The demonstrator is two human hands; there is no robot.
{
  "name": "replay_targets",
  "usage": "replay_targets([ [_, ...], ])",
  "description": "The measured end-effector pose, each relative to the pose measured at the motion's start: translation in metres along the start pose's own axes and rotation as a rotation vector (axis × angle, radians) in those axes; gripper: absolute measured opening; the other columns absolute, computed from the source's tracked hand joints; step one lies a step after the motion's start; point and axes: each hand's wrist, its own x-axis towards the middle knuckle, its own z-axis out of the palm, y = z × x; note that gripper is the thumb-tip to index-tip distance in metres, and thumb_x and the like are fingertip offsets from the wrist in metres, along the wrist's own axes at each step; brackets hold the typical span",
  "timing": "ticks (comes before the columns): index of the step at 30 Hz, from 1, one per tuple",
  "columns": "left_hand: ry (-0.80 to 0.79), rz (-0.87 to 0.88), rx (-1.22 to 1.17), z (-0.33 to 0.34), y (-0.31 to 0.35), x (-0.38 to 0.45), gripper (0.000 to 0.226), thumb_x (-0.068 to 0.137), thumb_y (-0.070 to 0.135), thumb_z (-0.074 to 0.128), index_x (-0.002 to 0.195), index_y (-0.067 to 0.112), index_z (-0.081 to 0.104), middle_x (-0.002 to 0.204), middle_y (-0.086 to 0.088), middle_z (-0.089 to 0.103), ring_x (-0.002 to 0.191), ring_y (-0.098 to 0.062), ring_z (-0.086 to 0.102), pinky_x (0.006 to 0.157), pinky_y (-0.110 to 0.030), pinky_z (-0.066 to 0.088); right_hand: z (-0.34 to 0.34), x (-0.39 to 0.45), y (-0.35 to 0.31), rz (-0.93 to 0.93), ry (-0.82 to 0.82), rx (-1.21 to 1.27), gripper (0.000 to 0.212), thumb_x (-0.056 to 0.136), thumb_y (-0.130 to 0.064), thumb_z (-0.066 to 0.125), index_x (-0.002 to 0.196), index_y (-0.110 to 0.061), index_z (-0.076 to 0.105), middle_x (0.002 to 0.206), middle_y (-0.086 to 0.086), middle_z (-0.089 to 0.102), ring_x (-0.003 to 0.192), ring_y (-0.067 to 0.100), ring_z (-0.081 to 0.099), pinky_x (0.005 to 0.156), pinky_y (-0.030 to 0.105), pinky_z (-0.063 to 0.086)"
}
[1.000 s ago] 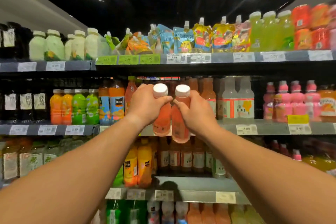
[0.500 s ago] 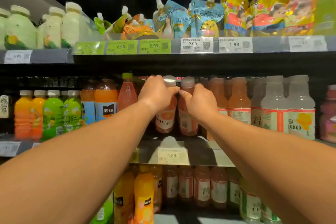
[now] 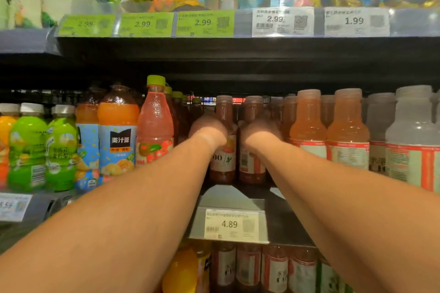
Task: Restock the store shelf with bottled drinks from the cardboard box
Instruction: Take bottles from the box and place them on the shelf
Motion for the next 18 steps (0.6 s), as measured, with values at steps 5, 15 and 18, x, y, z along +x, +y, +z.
replay_targets([
  [5, 0.187, 0.021, 0.027, 0.015, -0.011, 0.01, 0.012, 0.099, 0.033, 0.05, 0.098, 0.021, 0.054, 0.101, -0.002, 0.059, 0.093, -0.024, 0.059, 0.081, -0.033, 0.045, 0.011, 0.0, 0.003, 0.111, 0.217, 0.175, 0.058, 0.1, -0.045, 0.045, 0.14, -0.005, 0.038, 0.134, 0.015, 0.047, 0.124, 0.031, 0.046, 0.097, 0.044, 0.042],
  [15, 0.177, 0.009, 0.094, 0.004, -0.015, -0.004, 0.039, 0.095, 0.033, 0.052, 0.13, 0.016, 0.049, 0.125, -0.012, 0.056, 0.113, -0.031, 0.057, 0.089, -0.038, 0.047, 0.0, -0.033, -0.01, 0.025, 0.194, 0.055, 0.058, 0.098, -0.039, 0.049, 0.144, -0.009, 0.032, 0.143, 0.015, 0.038, 0.125, 0.032, 0.047, 0.099, 0.046, 0.046],
  [18, 0.212, 0.038, 0.127, -0.015, -0.011, -0.029, 0.045, 0.091, 0.042, 0.056, 0.123, 0.01, 0.059, 0.124, -0.014, 0.059, 0.109, -0.033, 0.06, 0.08, -0.035, 0.047, -0.017, -0.066, -0.014, -0.059, 0.245, 0.067, 0.038, 0.098, -0.036, 0.052, 0.127, -0.011, 0.052, 0.124, 0.01, 0.053, 0.111, 0.03, 0.056, 0.085, 0.04, 0.052],
])
